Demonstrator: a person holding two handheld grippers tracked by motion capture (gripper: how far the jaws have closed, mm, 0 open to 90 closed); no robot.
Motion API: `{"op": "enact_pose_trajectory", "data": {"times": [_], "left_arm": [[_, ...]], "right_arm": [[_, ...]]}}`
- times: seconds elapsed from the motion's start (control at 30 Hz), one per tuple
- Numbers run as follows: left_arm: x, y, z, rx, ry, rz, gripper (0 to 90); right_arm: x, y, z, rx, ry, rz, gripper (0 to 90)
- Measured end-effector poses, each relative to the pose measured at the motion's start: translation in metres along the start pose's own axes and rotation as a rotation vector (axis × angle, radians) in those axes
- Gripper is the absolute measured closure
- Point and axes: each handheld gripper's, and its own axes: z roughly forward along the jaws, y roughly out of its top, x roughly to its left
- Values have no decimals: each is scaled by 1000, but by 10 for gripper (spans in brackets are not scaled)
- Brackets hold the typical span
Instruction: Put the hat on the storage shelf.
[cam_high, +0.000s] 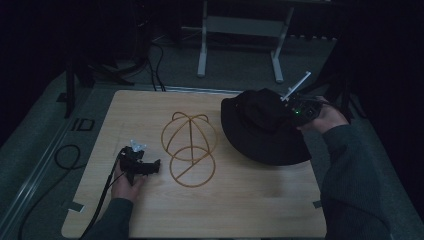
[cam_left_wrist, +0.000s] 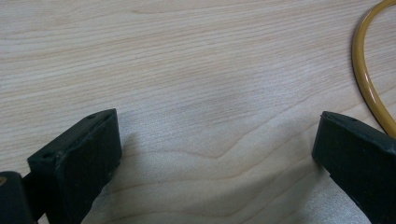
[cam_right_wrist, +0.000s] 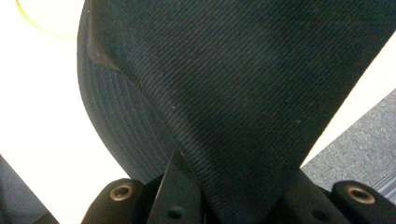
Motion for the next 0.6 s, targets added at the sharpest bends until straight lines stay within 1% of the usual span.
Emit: {"op": "enact_pose_trajectory", "data": {"times": [0.2, 0.37, 0.6], "left_arm": [[0, 0, 0, 0, 0, 0, 15], [0, 0, 0, 0, 0, 0, 15], [0, 0, 0, 0, 0, 0, 15]], "right_arm": [[4, 2, -9, -16, 3, -18, 866], [7, 4, -13, -11, -2, -34, 866], [11, 9, -24, -28, -2, -60, 866]]}}
